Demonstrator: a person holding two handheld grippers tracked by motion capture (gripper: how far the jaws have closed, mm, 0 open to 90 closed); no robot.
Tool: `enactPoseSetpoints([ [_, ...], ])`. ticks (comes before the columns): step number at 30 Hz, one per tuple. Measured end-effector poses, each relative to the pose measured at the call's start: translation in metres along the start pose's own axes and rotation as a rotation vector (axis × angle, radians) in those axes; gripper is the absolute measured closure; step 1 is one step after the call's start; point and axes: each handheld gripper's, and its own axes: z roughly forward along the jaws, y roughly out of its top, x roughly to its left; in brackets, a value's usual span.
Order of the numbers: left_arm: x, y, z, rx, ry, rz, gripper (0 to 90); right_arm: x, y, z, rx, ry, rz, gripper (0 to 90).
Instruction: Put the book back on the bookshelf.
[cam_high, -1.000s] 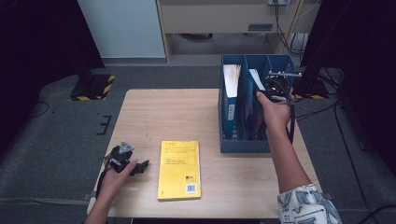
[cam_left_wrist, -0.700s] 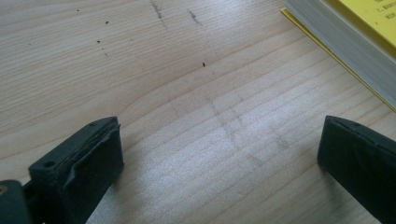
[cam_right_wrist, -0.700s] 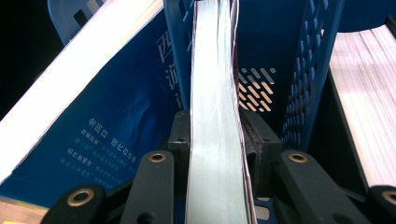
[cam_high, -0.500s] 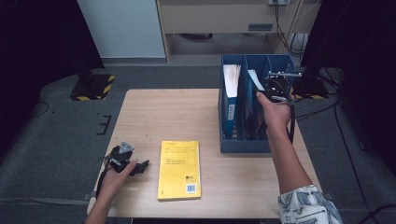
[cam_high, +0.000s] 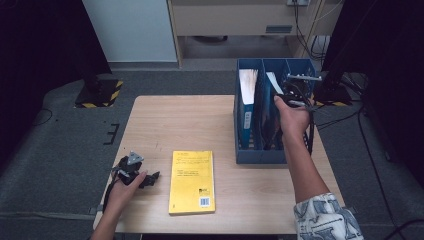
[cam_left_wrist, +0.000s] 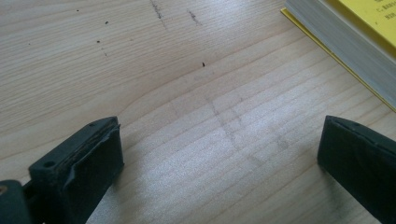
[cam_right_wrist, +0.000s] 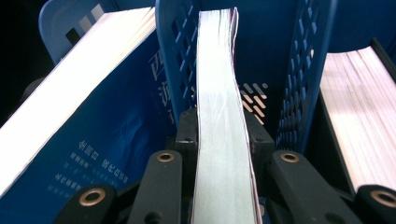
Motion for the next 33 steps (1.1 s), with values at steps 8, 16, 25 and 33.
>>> enactPoseSetpoints([
  [8,0.0,0.0,0.0,0.0,-0.001,0.003,0.0,-0.001,0.007,0.003,-0.032,-0.023,0.003,73.2],
  [16,0.0,0.0,0.0,0.0,-0.002,0.001,0.0,0.003,0.012,0.009,-0.04,-0.043,-0.017,73.2],
  [25,0.0,0.0,0.0,-0.001,-0.003,-0.001,0.0,0.005,0.011,0.016,-0.04,-0.051,-0.029,73.2],
  [33,0.0,0.0,0.0,-0.002,-0.003,-0.001,0.0,0.006,0.01,0.019,-0.04,-0.07,-0.049,73.2],
])
